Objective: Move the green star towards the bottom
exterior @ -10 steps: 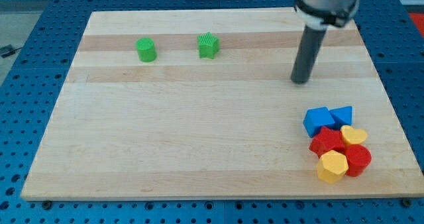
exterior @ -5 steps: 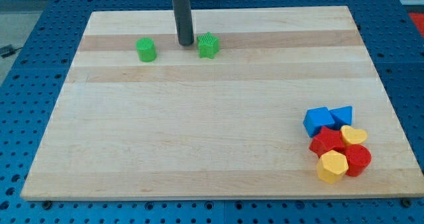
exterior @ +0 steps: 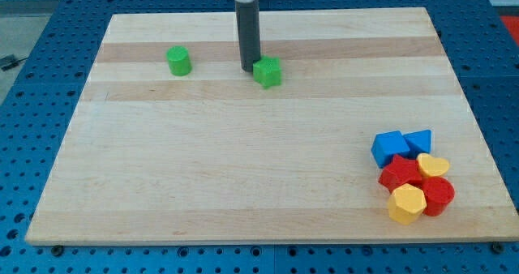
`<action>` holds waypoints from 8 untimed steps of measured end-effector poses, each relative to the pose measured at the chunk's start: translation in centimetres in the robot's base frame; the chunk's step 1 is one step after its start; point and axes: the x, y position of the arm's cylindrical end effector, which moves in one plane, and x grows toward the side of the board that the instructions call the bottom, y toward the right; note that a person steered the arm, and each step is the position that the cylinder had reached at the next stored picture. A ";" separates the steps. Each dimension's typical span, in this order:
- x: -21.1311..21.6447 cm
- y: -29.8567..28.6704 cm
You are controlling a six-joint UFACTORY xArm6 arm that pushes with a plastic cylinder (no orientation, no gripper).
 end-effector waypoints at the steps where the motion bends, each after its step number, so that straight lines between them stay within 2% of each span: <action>1: 3.3 1.5; 3: -1.7 1.6; 4: -1.4 2.5; 5: 1.9 3.6; 6: 7.0 4.9; 7: 7.7 5.1; 8: 4.5 5.1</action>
